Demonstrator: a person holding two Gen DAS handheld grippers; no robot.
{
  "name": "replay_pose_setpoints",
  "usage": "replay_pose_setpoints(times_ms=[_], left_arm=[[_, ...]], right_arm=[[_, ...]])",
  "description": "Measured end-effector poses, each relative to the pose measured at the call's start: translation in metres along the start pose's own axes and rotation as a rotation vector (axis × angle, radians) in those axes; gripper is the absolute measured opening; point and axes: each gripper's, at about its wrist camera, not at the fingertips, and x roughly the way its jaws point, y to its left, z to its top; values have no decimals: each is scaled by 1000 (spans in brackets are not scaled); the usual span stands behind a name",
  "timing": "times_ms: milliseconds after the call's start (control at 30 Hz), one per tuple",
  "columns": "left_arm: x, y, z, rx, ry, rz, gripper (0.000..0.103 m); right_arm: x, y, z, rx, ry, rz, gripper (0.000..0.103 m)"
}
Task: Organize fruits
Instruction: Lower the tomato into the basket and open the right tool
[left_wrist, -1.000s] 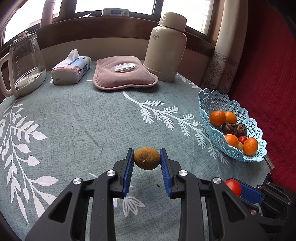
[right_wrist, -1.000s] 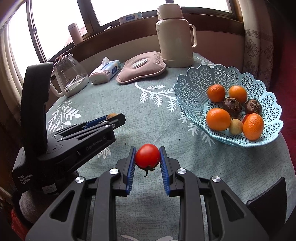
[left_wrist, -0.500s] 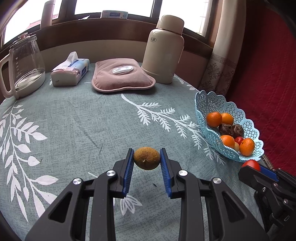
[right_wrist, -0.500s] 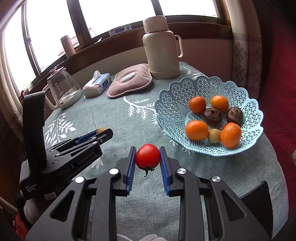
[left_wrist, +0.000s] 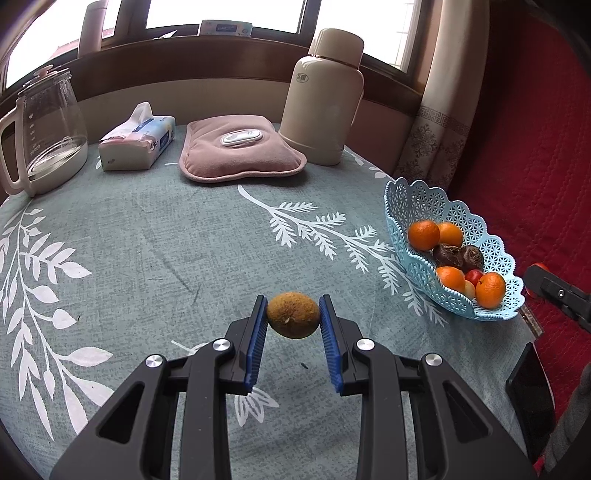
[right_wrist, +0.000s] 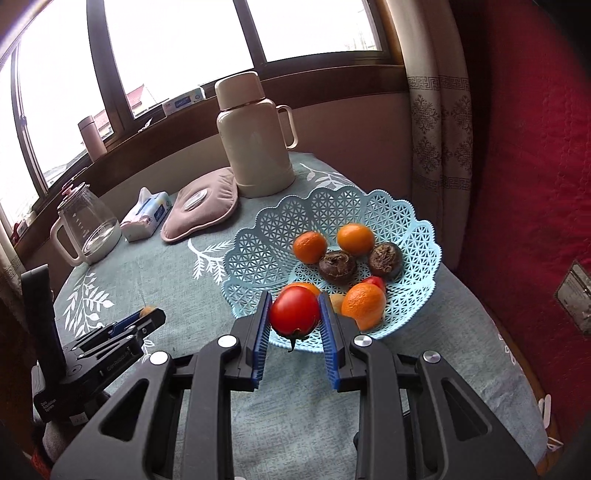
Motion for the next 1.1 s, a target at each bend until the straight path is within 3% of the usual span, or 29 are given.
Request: replay_pose_setpoints(times_ms=[567,667,733,1100], left_arm=[[4,1,-2,0,11,-2,29],[5,1,-2,-2,13,-1,29],[4,1,-2,-1,13,-2,29],[-1,0,-1,-14,-6,-41,29]], right_arm=[[26,-15,-1,26,31,-49,27],[24,-19,-1,41,26,-56,29],[20,-23,-1,57,14,-61,41],[3,-31,-15,61,-25,-99,41]])
